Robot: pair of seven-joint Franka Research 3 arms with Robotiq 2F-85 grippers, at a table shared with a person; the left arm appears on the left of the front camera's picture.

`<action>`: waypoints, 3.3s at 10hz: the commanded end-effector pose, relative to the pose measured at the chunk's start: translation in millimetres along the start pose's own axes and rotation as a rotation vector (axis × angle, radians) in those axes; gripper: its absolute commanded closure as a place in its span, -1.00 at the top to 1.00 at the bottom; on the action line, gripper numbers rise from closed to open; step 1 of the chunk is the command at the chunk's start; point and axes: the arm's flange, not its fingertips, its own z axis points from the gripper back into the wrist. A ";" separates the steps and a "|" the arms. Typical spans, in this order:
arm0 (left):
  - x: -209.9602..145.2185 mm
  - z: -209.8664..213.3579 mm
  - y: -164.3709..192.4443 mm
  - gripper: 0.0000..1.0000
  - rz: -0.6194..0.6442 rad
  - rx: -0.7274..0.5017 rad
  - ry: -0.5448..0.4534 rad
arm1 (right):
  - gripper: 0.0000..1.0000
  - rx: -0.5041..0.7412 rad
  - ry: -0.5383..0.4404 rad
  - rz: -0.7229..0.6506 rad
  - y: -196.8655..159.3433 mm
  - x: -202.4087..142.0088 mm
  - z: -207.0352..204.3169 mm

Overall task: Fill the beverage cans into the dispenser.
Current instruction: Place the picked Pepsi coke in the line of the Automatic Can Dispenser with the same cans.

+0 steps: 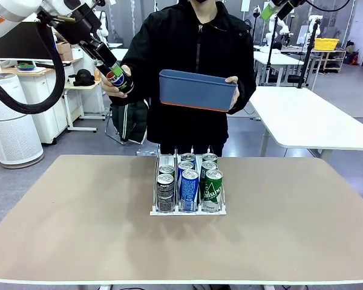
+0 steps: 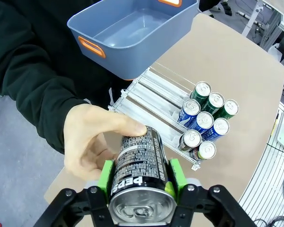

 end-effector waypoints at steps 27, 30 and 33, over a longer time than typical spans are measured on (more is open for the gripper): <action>-2.3 -85.6 -113.5 0.16 0.036 -0.061 0.223 | 1.00 0.002 0.004 -0.002 0.7 -2.1 -0.2; -8.9 -101.8 -135.4 0.16 0.033 -0.120 0.262 | 1.00 0.002 0.004 -0.002 0.7 -2.1 -0.2; -8.1 -107.7 -133.9 0.16 0.012 -0.100 0.263 | 1.00 0.002 0.004 -0.002 0.7 -2.1 -0.2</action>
